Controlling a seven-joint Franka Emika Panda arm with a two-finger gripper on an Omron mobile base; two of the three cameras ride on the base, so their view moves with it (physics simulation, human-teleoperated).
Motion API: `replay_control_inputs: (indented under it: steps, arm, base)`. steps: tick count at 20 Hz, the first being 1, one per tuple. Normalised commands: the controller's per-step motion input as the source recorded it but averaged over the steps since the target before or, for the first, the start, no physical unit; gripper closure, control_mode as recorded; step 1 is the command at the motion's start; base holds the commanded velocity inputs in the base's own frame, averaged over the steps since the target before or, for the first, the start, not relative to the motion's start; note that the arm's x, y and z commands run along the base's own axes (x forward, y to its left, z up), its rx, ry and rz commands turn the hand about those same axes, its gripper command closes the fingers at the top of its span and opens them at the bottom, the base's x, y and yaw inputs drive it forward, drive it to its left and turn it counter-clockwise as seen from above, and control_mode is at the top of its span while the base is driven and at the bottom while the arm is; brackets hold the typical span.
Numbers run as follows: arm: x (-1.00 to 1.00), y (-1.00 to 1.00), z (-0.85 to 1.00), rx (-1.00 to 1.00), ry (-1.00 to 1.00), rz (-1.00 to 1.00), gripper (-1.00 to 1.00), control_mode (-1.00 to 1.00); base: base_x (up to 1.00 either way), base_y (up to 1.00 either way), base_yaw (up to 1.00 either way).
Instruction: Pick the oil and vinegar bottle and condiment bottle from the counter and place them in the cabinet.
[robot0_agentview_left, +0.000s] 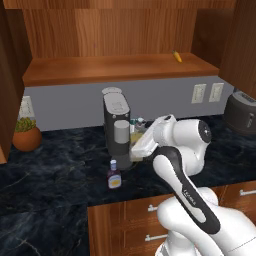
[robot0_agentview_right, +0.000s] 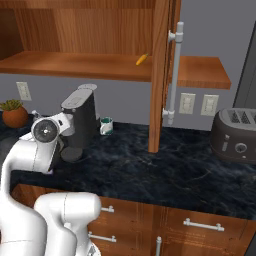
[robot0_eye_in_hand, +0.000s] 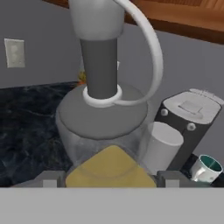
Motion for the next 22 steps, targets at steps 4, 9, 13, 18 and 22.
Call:
replay_control_inputs:
  steps: [4, 9, 13, 18, 22]
  arm:
    - [-0.36, -0.18, 0.6, 0.02, -0.07, 0.04, 1.0, -1.0]
    - [-0.11, -0.07, 0.22, 0.05, 0.01, 0.02, 1.0, -1.0]
    - [-0.07, -0.04, 0.3, 0.13, 0.05, 0.0, 1.0, -1.0]
    - [-0.03, -0.06, 0.41, 0.18, 0.1, 0.0, 1.0, -1.0]
    - [0.0, 0.0, 0.48, 0.07, 0.09, 0.0, 1.0, -1.0]
  base:
    - [0.0, 0.0, 0.0]
    - [0.0, 0.0, 0.0]
    - [0.0, 0.0, 0.0]
    - [0.0, 0.0, 0.0]
    - [0.0, 0.0, 0.0]
